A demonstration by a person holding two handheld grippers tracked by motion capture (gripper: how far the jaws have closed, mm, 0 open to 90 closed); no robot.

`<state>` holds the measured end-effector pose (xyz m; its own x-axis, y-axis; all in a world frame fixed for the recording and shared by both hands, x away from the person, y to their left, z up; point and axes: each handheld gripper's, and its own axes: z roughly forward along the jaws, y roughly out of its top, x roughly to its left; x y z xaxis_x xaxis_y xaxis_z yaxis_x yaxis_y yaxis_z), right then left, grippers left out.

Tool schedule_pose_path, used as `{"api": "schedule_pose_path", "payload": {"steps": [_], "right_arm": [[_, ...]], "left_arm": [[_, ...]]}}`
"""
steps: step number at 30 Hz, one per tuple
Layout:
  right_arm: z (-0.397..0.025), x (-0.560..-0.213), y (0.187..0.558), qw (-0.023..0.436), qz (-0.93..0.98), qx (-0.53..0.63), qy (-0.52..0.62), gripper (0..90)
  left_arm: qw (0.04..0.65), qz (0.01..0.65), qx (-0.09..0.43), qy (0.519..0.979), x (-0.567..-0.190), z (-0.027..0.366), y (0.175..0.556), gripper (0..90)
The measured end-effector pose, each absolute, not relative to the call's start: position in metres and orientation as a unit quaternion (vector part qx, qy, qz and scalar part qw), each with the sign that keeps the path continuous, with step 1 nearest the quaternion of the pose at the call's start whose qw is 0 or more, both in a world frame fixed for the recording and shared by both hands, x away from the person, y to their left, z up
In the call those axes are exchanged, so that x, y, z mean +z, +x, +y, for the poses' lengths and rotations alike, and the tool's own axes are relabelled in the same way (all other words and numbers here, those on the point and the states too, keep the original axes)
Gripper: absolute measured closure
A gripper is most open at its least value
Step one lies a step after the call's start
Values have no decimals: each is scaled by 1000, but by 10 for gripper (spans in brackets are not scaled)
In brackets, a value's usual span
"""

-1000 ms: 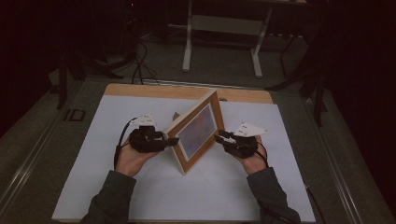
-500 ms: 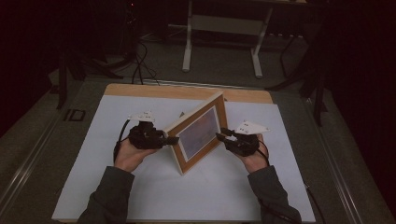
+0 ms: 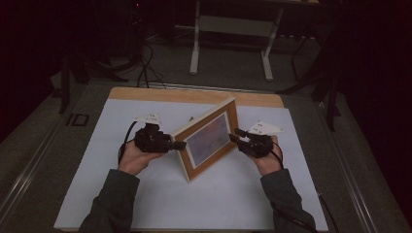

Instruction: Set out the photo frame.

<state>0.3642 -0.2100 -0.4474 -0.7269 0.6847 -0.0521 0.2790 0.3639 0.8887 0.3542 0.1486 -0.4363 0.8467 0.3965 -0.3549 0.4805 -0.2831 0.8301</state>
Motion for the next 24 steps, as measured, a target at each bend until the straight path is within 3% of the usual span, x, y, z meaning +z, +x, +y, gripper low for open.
{"api": "schedule_pose_path", "payload": {"steps": [13,20,24], "right_arm": [[-227,-442,375,224,790,467,327,628],[-229,-439,387,227,785,466,340,609],[-228,-438,393,226,785,463,344,593]], "left_arm": [[533,244,-64,808,-437,149,359,684],[525,256,-41,811,-434,146,354,678],[518,268,-18,812,-432,143,349,607]]}}
